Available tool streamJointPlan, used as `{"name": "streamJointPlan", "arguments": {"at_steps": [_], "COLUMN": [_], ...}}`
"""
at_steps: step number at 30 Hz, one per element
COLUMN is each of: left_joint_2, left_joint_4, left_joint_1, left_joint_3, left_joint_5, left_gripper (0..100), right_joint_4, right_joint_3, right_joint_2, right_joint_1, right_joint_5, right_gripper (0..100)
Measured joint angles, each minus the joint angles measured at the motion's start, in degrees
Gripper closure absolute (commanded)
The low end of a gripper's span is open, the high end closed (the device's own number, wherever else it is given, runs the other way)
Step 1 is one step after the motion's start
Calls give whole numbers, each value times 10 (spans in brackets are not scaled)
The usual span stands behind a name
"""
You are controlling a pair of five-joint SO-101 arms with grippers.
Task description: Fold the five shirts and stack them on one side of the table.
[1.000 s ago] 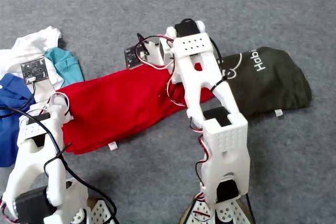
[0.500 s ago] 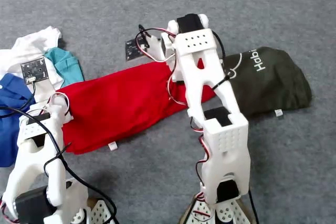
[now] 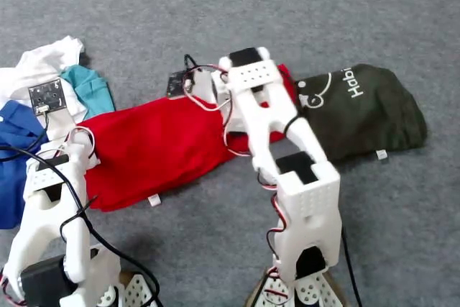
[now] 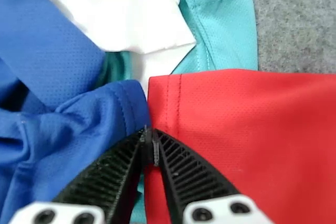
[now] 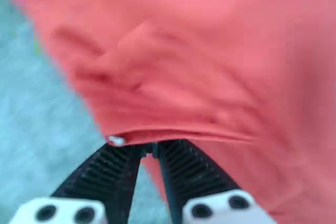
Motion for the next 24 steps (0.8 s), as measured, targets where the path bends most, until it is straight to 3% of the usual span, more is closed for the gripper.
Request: {"name": "streamJointPlan", "arguments": {"at_steps": [18, 24], "left_joint_2": [0, -7], "left_joint_4": [0, 13], "left_joint_1": [19, 19], "left_joint_3": [0, 0], "left_joint_5": [0, 0], "left_gripper": [981, 980], "right_joint_4": [-67, 4], "right_joint_3": [11, -3], "right_joint_2": [0, -16], "right_joint_1": [-51, -18], "right_joint_5": [-58, -60], "right_gripper": [996, 996]}}
